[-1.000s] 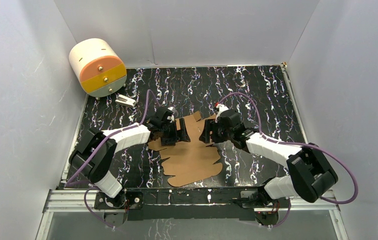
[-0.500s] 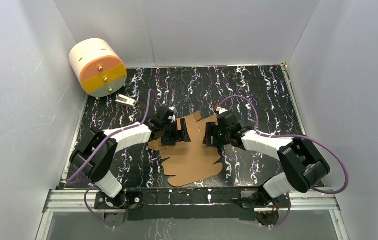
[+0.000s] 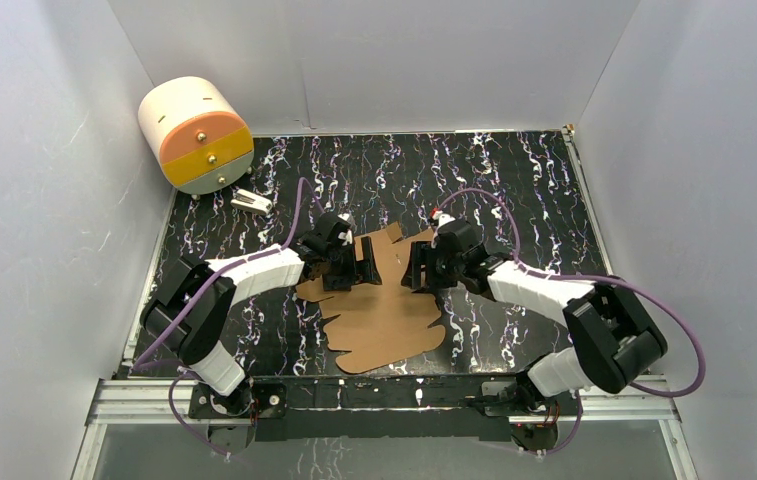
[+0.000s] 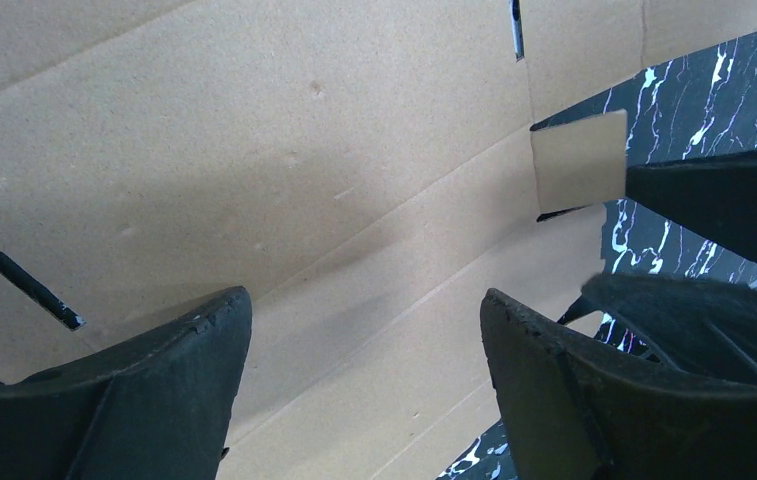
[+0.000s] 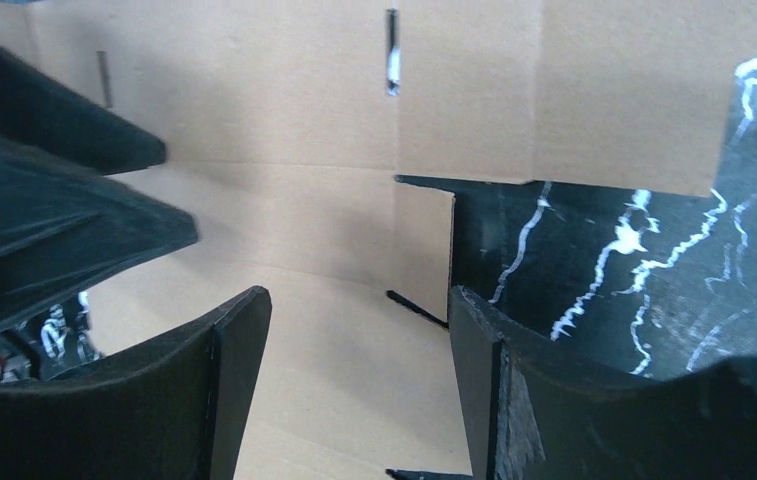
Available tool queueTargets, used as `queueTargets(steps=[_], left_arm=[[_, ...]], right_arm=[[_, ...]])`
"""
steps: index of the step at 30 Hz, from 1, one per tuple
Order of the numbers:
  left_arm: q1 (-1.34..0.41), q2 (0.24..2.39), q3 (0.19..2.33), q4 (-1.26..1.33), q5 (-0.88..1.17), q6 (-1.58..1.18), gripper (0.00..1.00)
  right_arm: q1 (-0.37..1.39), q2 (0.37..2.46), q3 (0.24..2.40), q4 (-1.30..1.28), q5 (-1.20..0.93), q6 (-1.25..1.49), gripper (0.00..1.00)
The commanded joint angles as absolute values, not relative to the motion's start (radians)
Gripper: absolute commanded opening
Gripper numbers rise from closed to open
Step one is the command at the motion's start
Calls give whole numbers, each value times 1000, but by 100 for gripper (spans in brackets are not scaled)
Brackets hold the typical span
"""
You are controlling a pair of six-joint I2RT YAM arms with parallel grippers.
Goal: Fold the paper box
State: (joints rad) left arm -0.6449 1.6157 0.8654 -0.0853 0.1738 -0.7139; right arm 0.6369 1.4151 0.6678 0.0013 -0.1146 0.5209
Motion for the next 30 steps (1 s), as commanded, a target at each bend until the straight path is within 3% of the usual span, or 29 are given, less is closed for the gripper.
queueTargets(steps=[1, 17, 30], left_arm=[[-652, 1652, 868, -153, 130, -693, 82], [-658, 1660, 879, -153, 130, -696, 82], [-660, 1570, 901, -176, 115, -700, 84]], right_arm=[[644, 1360, 709, 82, -208, 525, 74], [644, 1471, 722, 146, -330, 533, 69], [644, 1381, 750, 35, -196, 455, 70]])
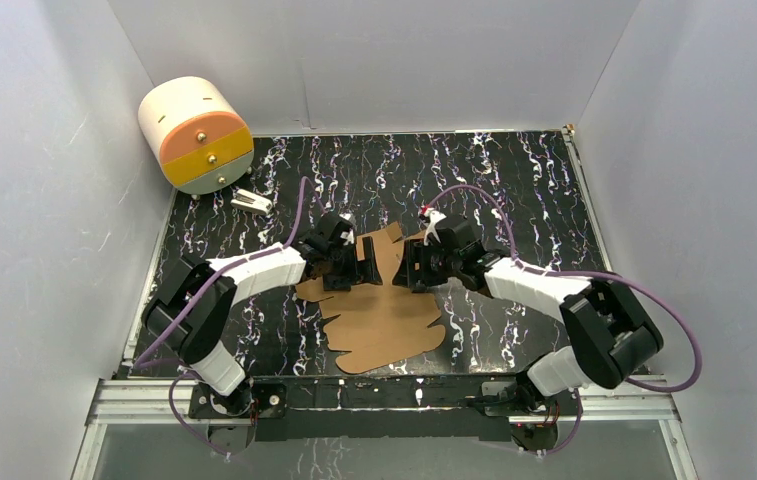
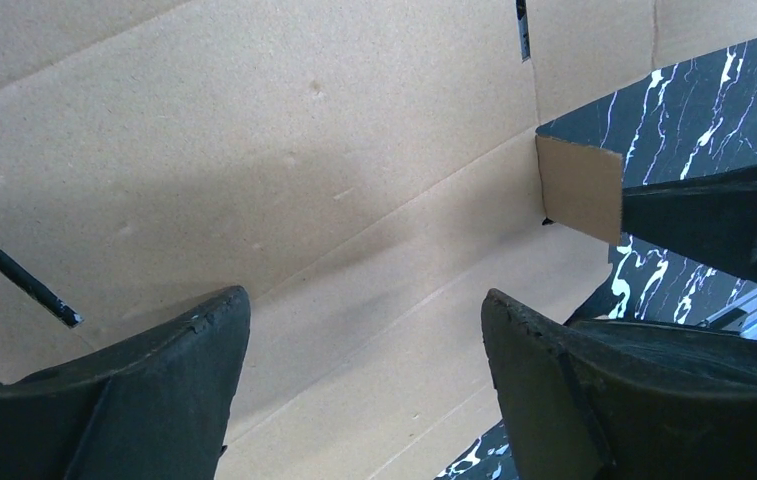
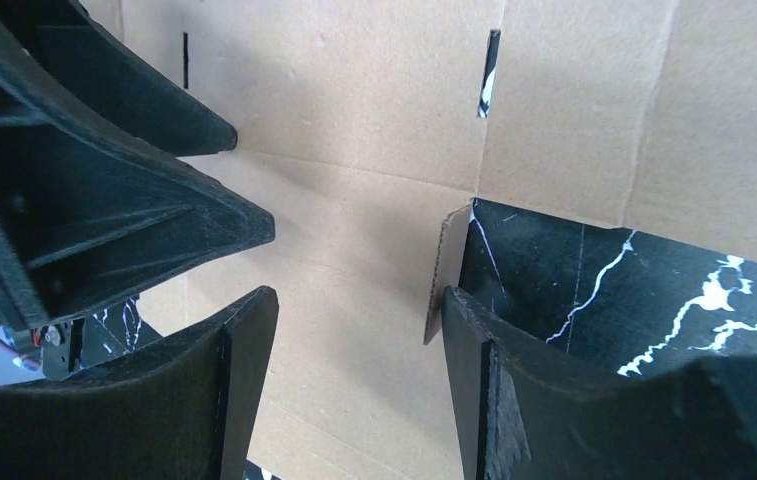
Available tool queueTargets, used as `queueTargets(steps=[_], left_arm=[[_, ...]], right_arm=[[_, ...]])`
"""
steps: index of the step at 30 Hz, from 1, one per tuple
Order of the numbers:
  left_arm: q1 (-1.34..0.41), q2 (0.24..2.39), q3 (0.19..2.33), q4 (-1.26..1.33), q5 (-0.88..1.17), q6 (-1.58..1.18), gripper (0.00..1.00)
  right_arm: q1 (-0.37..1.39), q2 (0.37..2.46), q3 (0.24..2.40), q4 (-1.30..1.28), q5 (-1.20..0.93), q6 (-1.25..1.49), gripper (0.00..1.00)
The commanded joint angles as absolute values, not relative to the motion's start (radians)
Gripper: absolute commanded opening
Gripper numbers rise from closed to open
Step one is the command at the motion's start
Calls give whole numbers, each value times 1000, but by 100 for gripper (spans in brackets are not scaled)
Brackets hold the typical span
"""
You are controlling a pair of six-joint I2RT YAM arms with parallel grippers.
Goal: Fold the paper box
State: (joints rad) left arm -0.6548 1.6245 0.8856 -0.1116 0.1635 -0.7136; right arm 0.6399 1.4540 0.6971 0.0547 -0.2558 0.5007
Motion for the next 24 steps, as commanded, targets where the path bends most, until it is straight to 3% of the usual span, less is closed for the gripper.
queueTargets(steps=[1, 10, 24], left_arm=[[-659, 1551, 903, -184, 110, -703, 84], [-659, 1278, 836, -296, 33, -768, 88], [-658, 967, 545, -374, -42, -1000, 88]], right_arm=[[643, 1374, 749, 28, -185, 449, 70], [647, 1315, 750, -33, -100, 379, 71], [707, 1451, 746, 240, -285, 376, 76]])
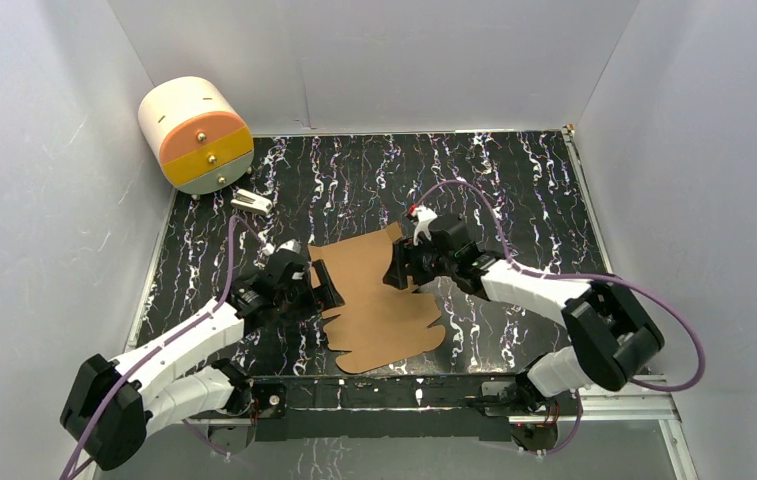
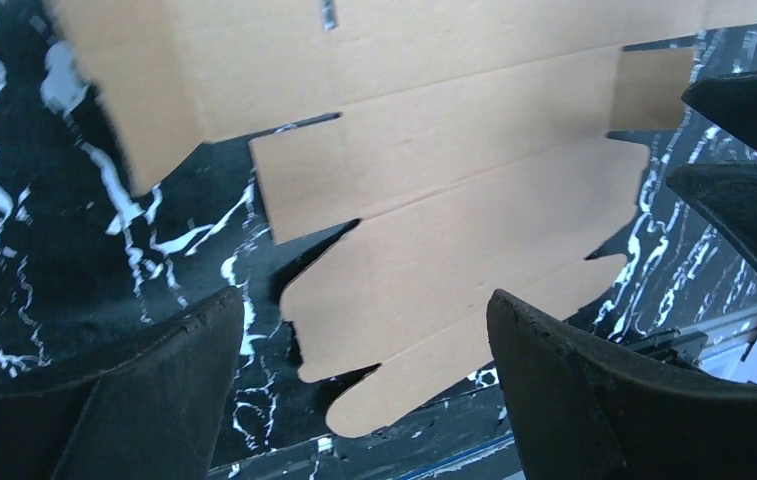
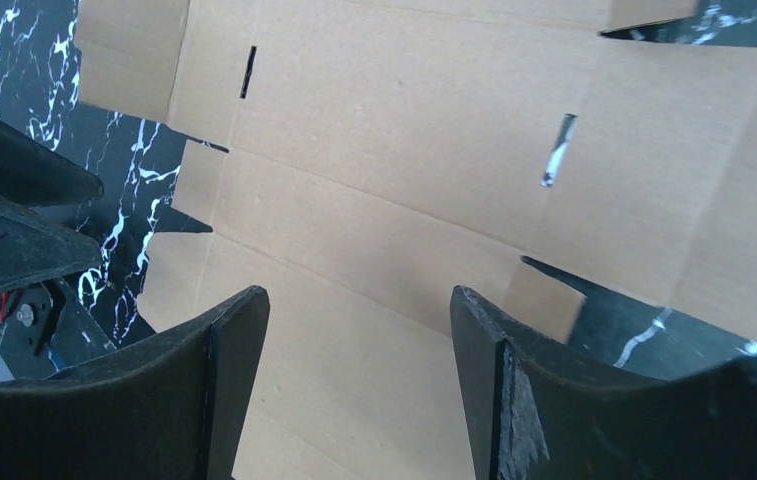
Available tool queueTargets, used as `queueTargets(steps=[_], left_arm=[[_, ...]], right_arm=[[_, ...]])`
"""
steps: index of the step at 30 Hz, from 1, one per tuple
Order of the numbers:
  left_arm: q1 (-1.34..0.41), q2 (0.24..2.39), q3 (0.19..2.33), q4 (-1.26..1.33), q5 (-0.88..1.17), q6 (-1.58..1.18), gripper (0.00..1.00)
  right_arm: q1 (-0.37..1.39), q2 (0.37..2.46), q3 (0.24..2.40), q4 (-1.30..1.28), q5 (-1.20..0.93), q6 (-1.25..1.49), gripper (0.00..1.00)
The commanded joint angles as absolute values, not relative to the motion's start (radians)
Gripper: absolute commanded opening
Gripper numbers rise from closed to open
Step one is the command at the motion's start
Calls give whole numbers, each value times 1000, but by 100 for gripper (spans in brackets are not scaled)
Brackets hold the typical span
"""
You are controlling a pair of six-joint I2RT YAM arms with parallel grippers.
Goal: Fold the paper box
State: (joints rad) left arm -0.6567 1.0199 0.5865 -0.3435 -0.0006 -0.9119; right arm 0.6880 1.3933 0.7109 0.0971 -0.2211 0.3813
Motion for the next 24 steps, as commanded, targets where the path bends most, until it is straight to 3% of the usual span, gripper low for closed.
queueTargets(steps=[1, 24], left_arm=[[-658, 962, 535, -374, -53, -1006, 88], [-660, 1193, 535, -216, -36, -1009, 88]], right_arm=[[712, 1468, 748, 258, -293, 376, 76], [740, 1641, 722, 376, -305, 360, 79]])
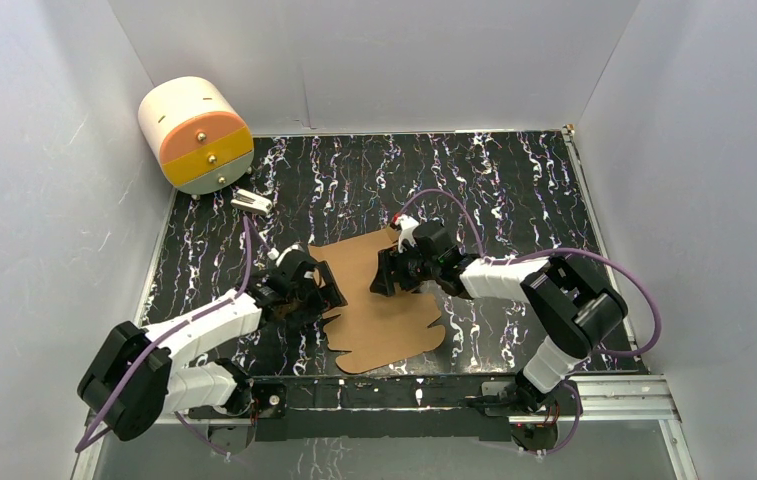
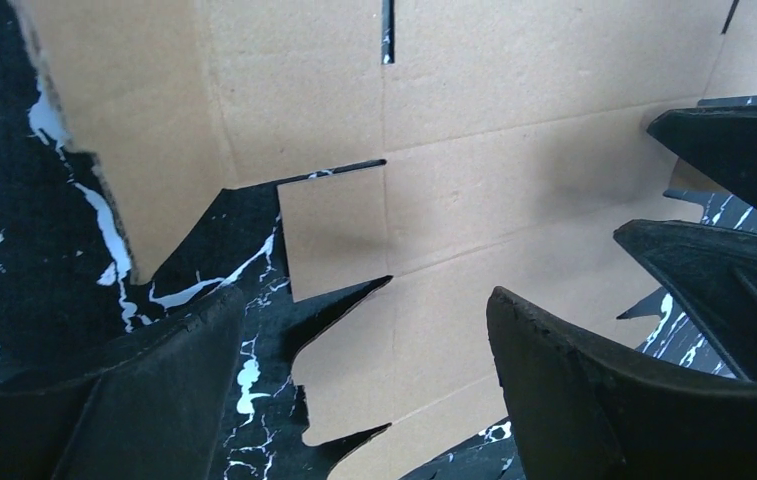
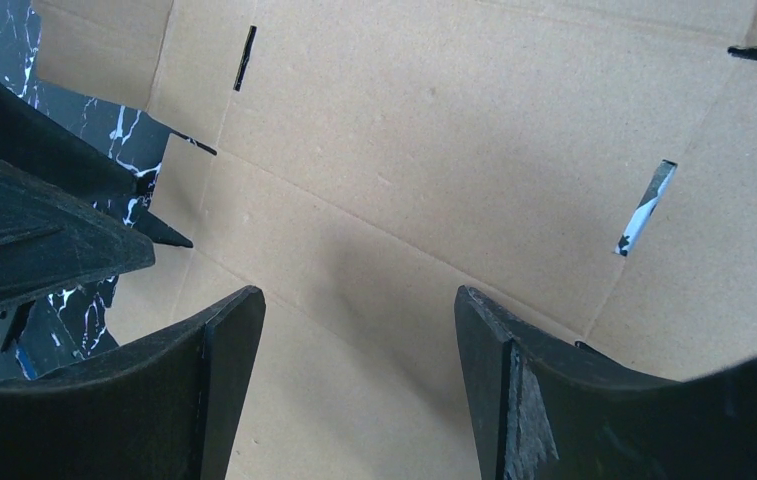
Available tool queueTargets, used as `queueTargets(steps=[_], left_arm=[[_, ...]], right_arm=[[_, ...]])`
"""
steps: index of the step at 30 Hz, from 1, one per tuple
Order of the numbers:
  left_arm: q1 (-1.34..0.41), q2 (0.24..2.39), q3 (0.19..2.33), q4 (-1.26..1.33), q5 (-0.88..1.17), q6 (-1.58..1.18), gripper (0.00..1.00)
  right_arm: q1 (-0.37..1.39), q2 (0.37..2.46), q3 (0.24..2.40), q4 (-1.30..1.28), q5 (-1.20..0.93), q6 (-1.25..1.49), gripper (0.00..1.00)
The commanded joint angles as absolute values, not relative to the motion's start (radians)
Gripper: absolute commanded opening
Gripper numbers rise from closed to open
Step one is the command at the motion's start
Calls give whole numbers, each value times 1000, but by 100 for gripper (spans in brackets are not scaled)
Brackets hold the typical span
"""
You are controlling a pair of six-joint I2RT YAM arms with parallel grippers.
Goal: Fold the paper box
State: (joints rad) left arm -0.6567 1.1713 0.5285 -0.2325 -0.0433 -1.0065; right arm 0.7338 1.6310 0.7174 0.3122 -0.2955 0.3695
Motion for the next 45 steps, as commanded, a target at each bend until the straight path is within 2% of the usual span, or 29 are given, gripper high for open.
queueTargets(steps=[1, 10, 25, 45], left_arm=[[-660, 1195, 534, -211, -34, -1008, 87], [-660, 1232, 545, -150, -5, -1012, 86], [-660, 1126, 565, -121, 51, -1039, 79], [-691, 1261, 671, -32, 99, -1016, 79]], right_arm=[[741, 1641, 719, 379, -305, 361, 79], [749, 1651, 699, 386, -299, 369, 79], [761, 1672, 680, 397, -279, 376, 78], [765, 1695, 687, 394, -269, 395, 78]])
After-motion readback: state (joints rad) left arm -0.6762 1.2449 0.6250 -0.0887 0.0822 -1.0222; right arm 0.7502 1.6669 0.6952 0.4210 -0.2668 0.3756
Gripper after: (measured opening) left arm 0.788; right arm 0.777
